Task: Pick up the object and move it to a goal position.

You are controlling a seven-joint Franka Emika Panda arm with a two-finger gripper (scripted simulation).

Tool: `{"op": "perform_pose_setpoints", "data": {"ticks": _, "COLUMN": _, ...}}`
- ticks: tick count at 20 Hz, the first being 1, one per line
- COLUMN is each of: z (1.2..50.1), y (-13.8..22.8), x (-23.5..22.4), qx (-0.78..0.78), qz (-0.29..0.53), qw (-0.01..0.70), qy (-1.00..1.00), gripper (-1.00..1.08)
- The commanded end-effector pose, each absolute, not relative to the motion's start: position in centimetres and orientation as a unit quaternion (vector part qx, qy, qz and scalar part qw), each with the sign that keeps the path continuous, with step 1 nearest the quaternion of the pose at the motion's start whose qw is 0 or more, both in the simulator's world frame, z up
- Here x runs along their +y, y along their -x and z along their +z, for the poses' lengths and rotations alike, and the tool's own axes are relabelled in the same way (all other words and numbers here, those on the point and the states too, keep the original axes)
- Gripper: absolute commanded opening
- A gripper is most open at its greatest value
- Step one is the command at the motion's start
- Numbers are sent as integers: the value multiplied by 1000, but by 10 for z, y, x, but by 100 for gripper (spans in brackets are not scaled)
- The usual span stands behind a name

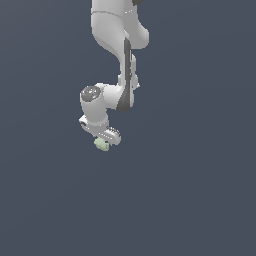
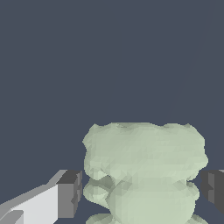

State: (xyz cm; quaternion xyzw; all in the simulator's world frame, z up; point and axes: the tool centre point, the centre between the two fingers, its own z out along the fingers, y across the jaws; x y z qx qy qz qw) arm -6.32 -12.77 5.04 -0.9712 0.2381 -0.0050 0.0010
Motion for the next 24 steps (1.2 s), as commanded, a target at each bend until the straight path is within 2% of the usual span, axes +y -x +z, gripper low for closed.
{"op": "perform_pose_setpoints", "data": {"ticks": 1, "z": 40, "y": 65, "x": -127, "qx": 238, "qz": 0, "qw": 0, "qy": 971, "gripper": -100}}
{"op": "perform_pose_setpoints", "data": {"ticks": 13, "z": 71, "y": 51, "x": -113, "qx": 238, "qz": -5, "qw": 1, "qy": 971, "gripper": -100}}
{"op": "perform_pose_setpoints", "data": {"ticks": 24, "z": 144, "y": 7, "x": -58, "qx": 238, "qz": -3, "qw": -1, "qy": 971, "gripper": -100}}
